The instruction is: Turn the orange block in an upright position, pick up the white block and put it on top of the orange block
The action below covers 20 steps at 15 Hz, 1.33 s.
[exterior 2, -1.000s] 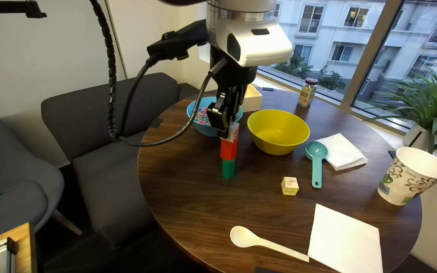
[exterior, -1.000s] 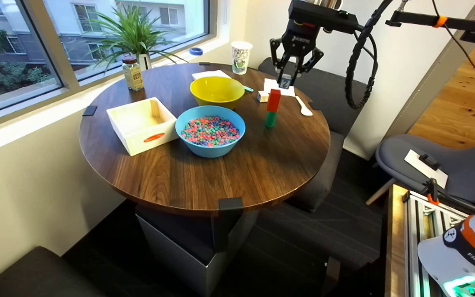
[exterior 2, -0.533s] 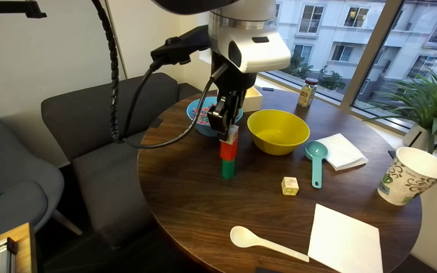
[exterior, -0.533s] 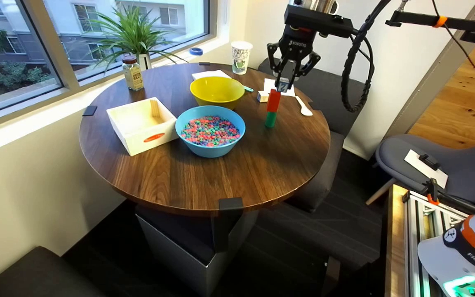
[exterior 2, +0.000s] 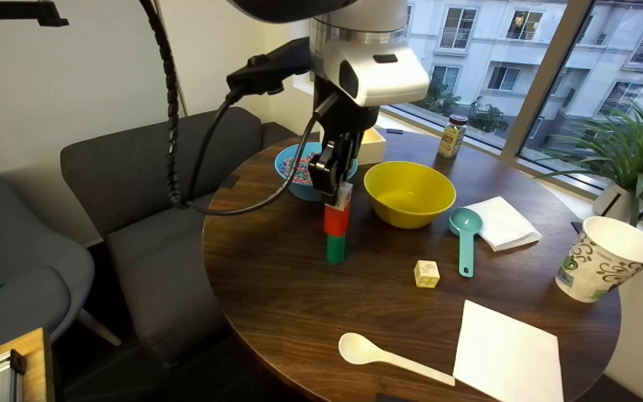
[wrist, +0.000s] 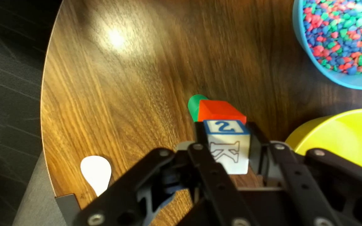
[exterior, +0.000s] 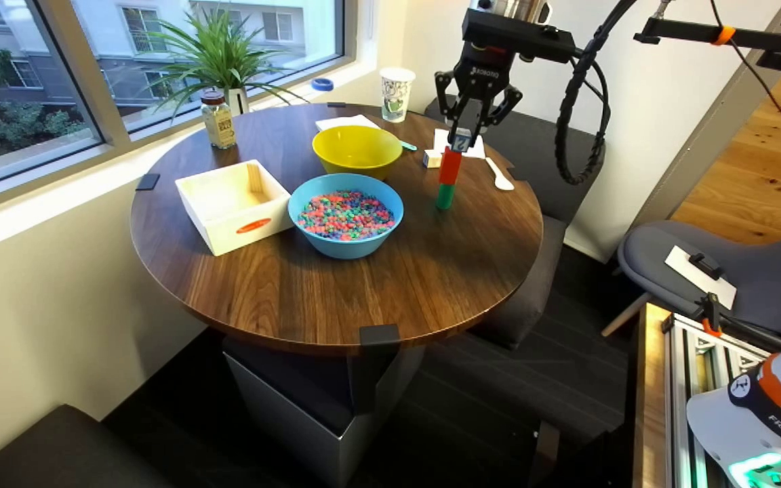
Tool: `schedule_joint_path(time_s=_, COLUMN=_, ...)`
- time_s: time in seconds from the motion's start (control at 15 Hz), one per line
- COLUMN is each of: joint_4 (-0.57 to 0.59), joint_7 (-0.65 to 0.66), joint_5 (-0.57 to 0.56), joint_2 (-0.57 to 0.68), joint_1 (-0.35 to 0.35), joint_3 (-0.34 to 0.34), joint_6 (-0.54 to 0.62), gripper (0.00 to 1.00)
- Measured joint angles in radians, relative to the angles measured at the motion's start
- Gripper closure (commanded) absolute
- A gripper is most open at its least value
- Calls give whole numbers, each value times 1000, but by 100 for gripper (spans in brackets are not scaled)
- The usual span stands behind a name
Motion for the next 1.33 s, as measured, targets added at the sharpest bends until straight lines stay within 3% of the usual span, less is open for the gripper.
schedule_joint_path(time_s=0.47, joint_4=14, joint_7=13, joint_5=0, joint_2=10, joint_1=8, joint_3=1, joint_6=0, gripper=91)
schedule_joint_path(time_s=0.53, joint_4=14, joint_7=15, joint_5=0, joint_2=11, joint_1=9, joint_3=1, joint_6=0, gripper=73)
schedule_joint_path(time_s=0.6, joint_4=14, joint_7=15, joint_5=0, joint_2=11, joint_1=9, joint_3=1, joint_6=0, gripper=41)
schedule_joint_path(time_s=0.73, joint_4=14, joint_7=17, joint_5=0, joint_2=12, joint_1=9, joint_3=1, joint_6=-1, gripper=34)
schedule_joint_path(time_s=1.0, joint_4=15, joint_7=20, joint_5=0, joint_2=13, joint_1=11, joint_3=1, joint_6=-2, gripper=2)
schedule_joint_path(time_s=1.33, joint_4=33, joint_7=28, joint_5=-3, joint_2=13, joint_1=11, joint_3=1, joint_6=-3, gripper=0)
